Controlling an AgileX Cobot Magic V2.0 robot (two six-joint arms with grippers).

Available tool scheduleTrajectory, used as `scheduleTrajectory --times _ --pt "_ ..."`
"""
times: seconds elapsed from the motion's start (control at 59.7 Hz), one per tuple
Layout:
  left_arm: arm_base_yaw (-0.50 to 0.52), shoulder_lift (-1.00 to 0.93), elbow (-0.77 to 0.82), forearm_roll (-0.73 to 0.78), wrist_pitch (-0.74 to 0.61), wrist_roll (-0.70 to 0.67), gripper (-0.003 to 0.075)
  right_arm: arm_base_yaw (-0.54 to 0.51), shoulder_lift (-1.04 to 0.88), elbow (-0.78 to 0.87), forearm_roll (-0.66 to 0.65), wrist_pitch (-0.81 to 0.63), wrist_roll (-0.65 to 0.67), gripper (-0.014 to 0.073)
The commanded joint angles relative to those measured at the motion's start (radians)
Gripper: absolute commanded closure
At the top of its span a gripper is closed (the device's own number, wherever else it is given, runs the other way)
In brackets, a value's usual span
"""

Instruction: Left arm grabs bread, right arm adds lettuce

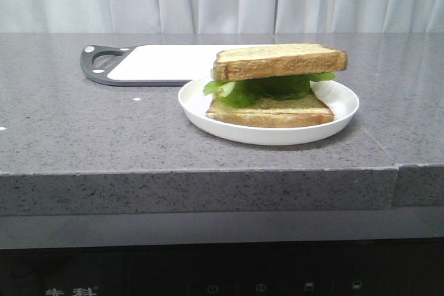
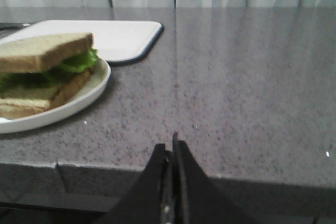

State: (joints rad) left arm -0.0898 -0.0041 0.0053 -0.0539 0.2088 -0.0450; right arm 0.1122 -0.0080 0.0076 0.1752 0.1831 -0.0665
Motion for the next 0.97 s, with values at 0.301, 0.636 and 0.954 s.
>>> scheduleTrajectory --times 0.301,0.636,0.954 --pt "0.0 -0.019 0.004 -0.007 -0.084 -0.01 0.0741 -0.044 -0.023 0.017 -0.01 -0.107 0.036 0.0654" --pt "0.0 -0.019 0.004 -0.007 -0.084 -0.01 0.0741 -0.044 -0.023 0.017 -0.01 -0.107 0.036 0.0654" --pt "0.0 -0.019 0.004 -0.007 -0.084 -0.01 0.0741 -0.044 -0.023 0.017 -0.01 -0.107 0.036 0.0654"
